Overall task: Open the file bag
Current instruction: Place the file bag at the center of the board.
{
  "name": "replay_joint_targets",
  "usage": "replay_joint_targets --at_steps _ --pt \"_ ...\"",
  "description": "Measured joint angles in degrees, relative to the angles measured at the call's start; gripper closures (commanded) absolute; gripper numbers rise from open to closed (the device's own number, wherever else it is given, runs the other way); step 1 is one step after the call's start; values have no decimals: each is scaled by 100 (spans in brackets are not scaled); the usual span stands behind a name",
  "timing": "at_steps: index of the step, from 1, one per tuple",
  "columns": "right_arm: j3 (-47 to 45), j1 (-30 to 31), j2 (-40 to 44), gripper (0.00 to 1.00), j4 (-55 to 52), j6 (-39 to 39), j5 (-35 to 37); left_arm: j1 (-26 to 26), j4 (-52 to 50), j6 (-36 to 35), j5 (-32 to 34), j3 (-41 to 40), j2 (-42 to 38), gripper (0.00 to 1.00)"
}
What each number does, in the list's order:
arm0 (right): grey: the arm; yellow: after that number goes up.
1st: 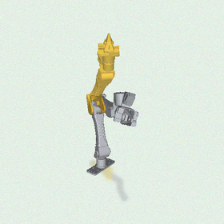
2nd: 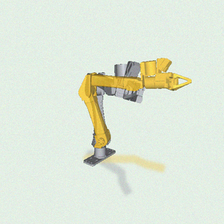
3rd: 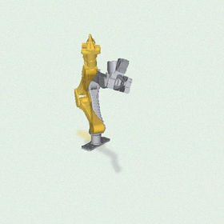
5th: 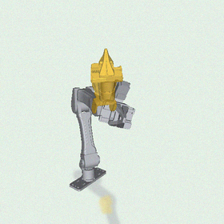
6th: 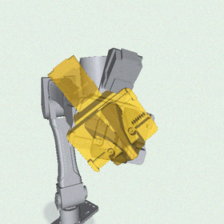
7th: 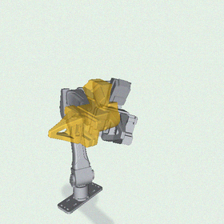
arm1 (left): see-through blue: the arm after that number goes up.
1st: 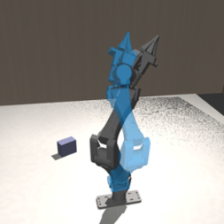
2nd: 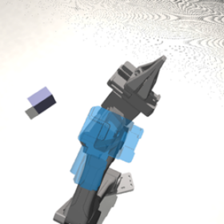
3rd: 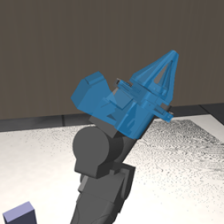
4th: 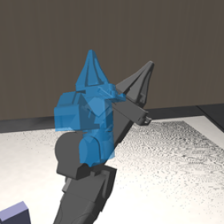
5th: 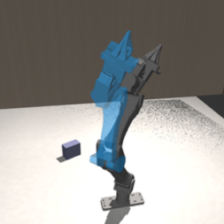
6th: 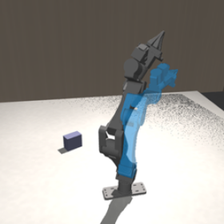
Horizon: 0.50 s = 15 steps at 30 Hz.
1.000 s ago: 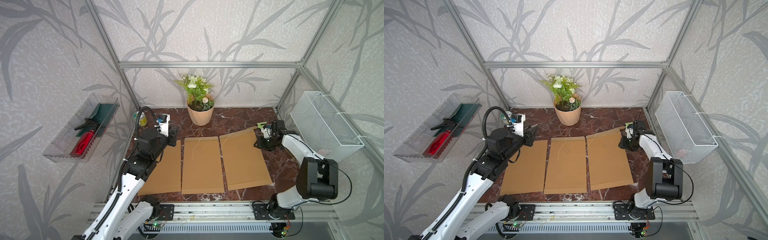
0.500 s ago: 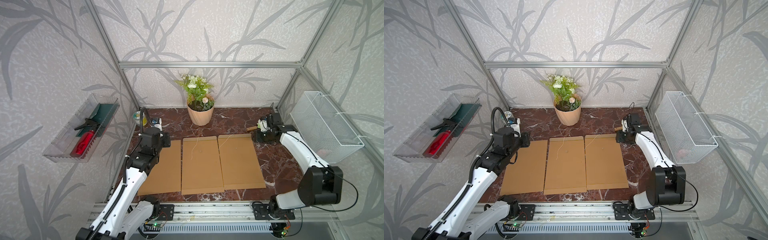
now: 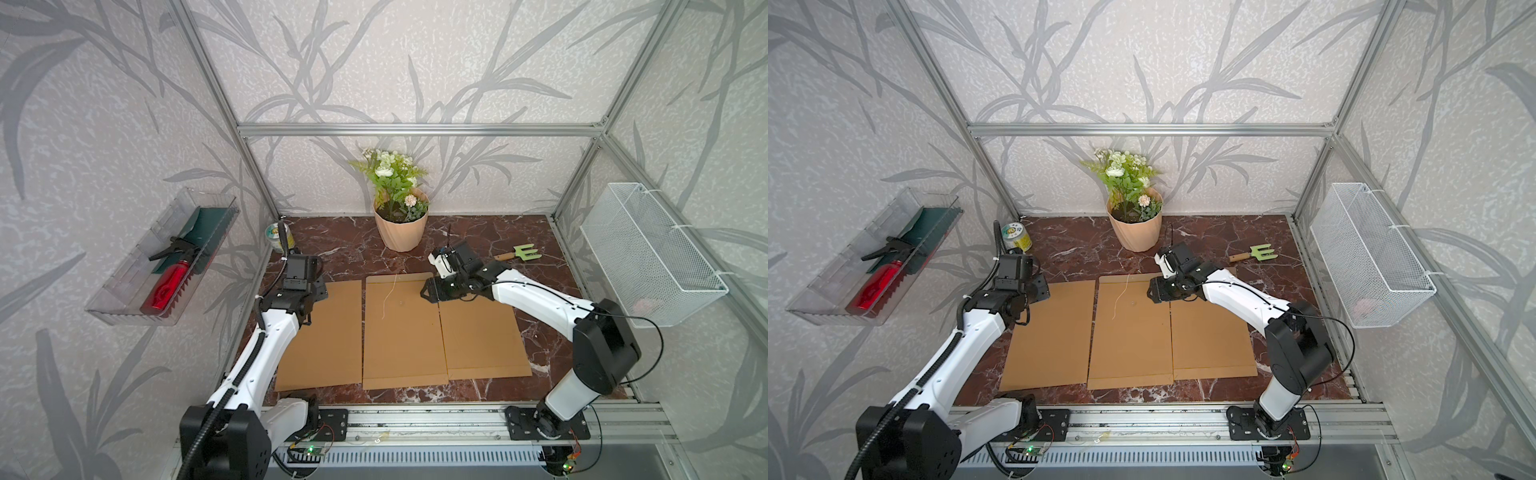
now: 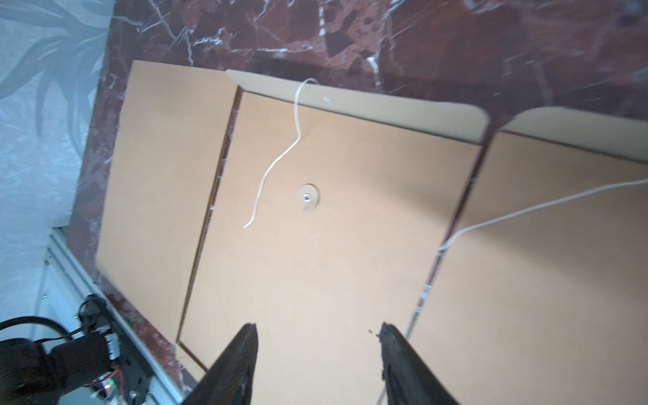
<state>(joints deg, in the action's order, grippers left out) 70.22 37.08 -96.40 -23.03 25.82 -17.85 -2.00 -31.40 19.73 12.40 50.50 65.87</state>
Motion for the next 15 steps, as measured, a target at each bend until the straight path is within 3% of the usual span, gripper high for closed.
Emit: replay_joint_targets --at_steps 9,15 --pt "33 876 -1021 43 1443 1353 -656 481 -409 35 -59 461 855 52" --pt "273 1440 -1344 43 1805 1987 -664 857 -503 -15 -256 501 1239 58"
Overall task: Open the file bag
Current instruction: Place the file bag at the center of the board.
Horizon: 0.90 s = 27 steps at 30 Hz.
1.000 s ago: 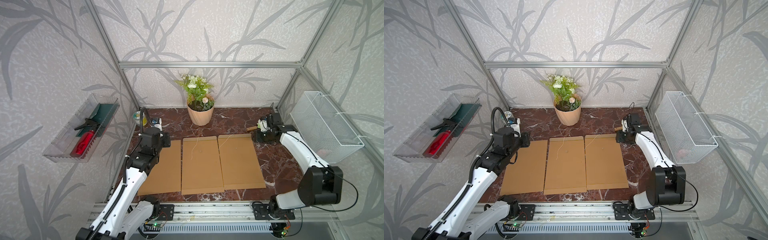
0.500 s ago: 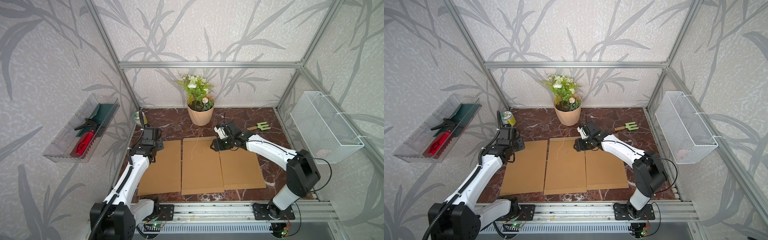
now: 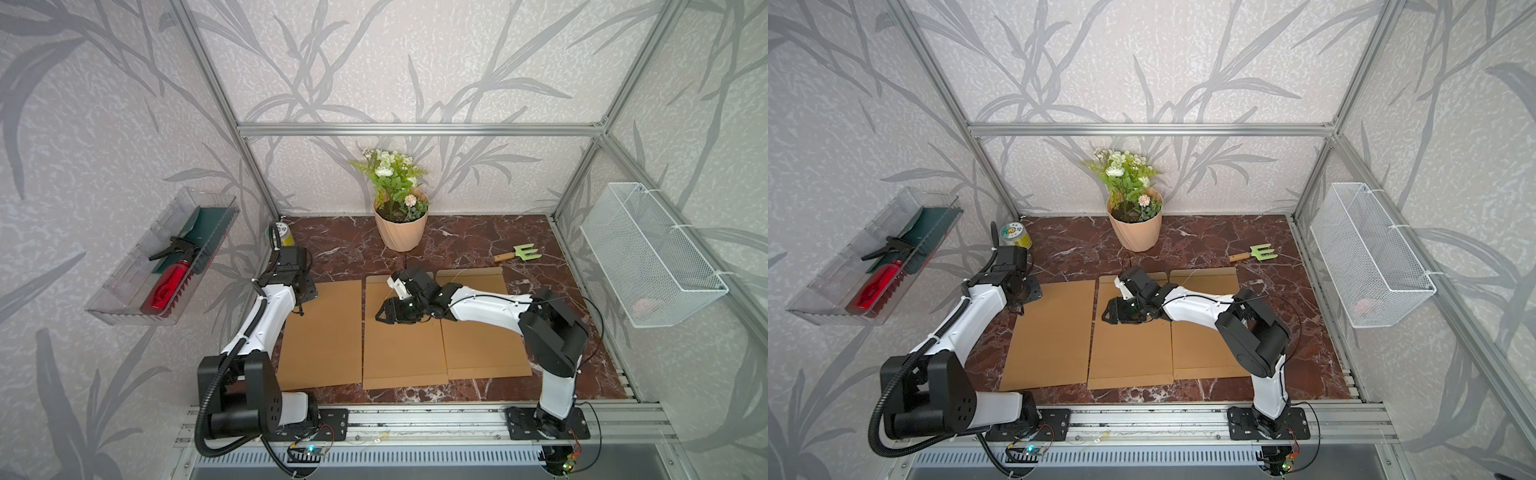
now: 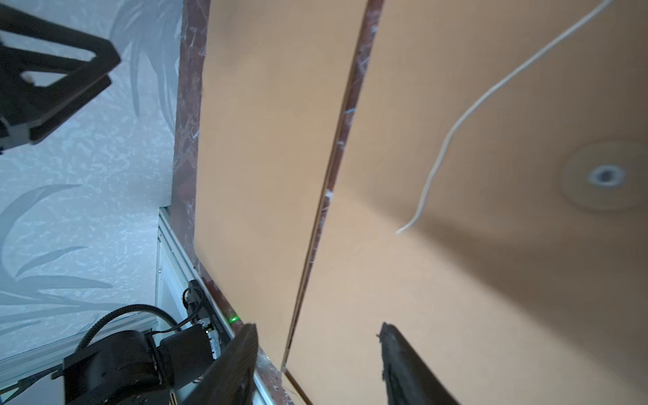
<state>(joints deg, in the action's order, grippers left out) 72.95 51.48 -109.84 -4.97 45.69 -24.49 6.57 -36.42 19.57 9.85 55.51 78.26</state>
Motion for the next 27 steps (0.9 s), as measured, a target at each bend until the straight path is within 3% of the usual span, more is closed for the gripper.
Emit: replay_joint_targets --at_steps 12,17,27 --pt "1130 636 -1193 48 190 575 166 1045 96 -481 -918 2 1049 64" --pt "1445 756 -1508 48 -87 619 315 1193 210 -673 -1239 7 1436 64" --pt "1963 907 -1572 48 -693 535 608 1375 391 -955 -1561 7 1467 64"
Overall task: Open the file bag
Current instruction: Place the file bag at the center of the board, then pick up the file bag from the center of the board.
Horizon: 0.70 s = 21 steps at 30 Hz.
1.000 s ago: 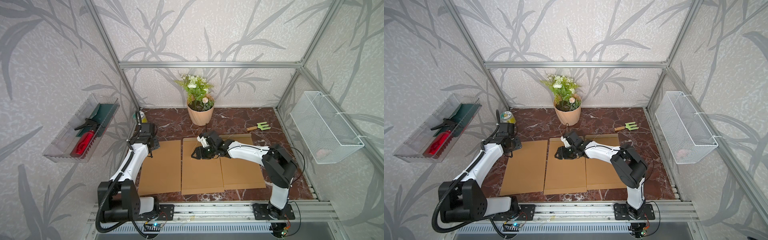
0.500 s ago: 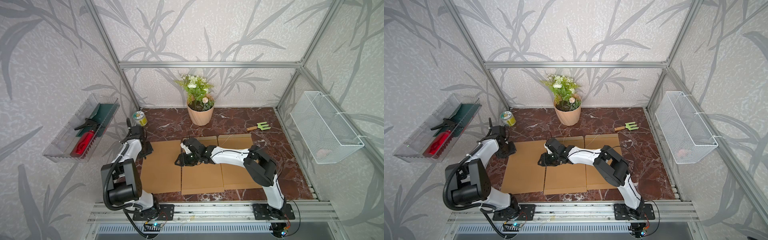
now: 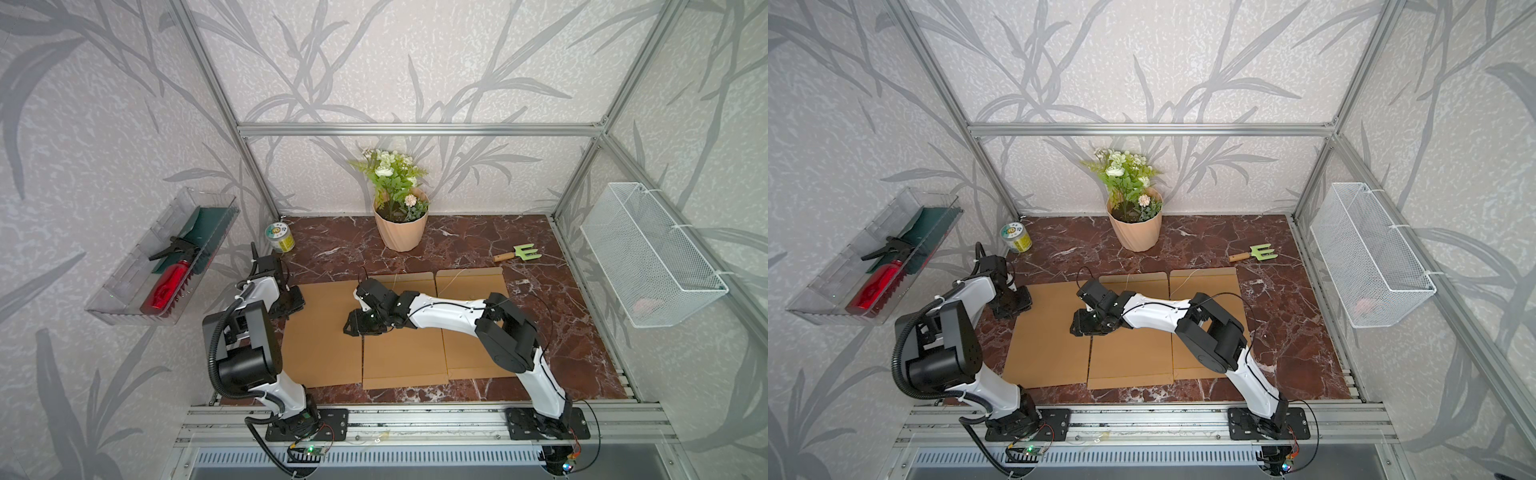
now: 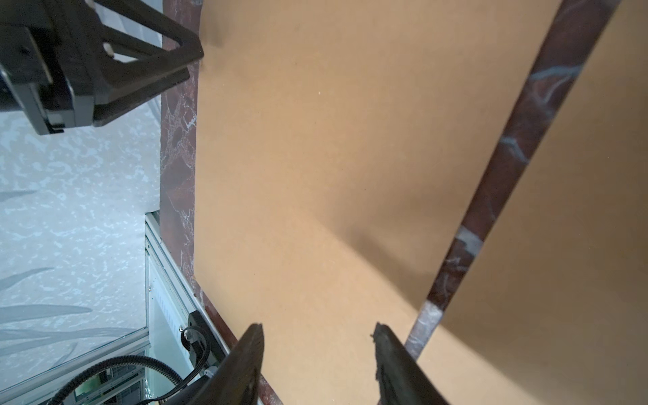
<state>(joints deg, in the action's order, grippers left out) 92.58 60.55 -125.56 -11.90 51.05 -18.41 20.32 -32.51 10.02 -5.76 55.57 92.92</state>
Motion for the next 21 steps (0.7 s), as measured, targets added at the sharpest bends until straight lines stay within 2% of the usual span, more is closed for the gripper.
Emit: replay_joint_targets --at_steps 9,21 --pt "4 26 -4 47 -339 -11 240 70 -2 -153 -20 0 87 65" --pt "7 26 -225 47 -280 63 245 81 -7 -208 201 0 275 67"
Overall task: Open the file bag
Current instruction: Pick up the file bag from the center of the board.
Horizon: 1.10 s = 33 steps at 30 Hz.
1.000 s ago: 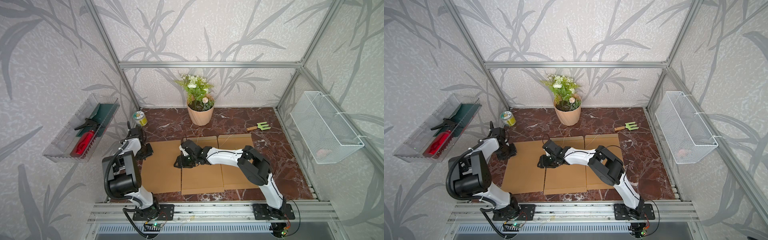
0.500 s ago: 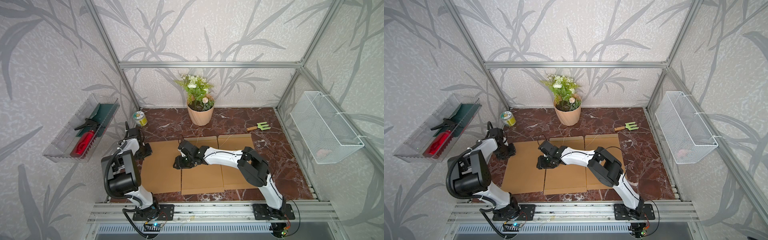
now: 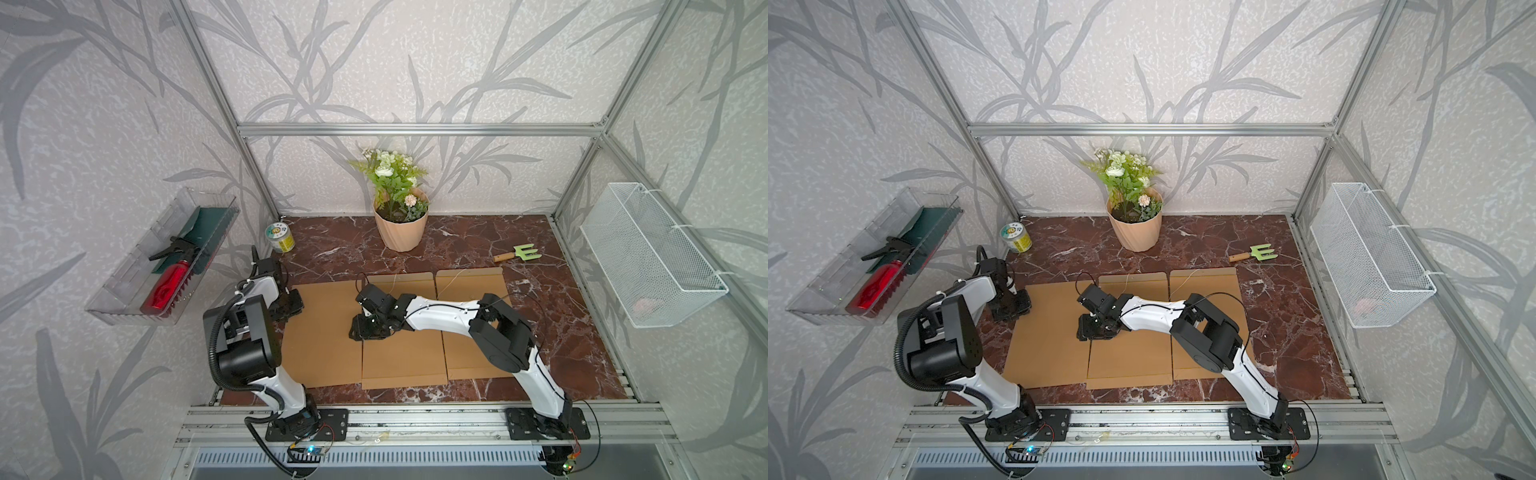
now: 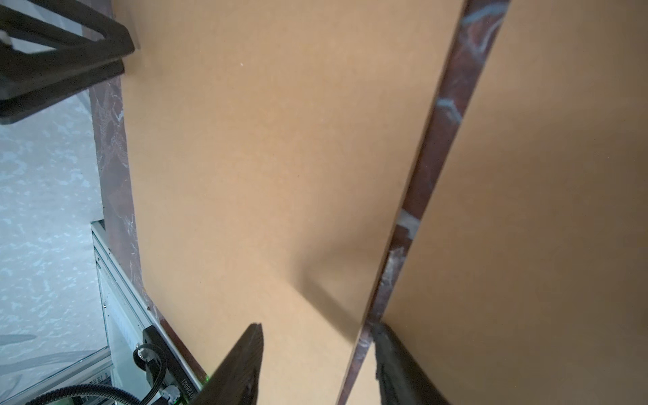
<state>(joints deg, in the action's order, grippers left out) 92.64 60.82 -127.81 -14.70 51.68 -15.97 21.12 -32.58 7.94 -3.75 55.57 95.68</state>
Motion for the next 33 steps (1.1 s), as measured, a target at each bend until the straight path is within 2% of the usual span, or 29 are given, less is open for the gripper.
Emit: replay_joint_targets --at_steps 14,27,30,33 --pt "-7 -2 -87 48 361 365 -262 0 -2 -28 118 0 107 70" --pt "-647 -94 -59 64 1692 940 -557 -31 -4 -24 118 0 125 74" --pt "-647 -101 -59 67 1733 973 -568 -55 -7 -28 118 0 129 78" --pt "-647 -114 -59 68 1764 979 -599 -81 -15 2 138 0 138 95"
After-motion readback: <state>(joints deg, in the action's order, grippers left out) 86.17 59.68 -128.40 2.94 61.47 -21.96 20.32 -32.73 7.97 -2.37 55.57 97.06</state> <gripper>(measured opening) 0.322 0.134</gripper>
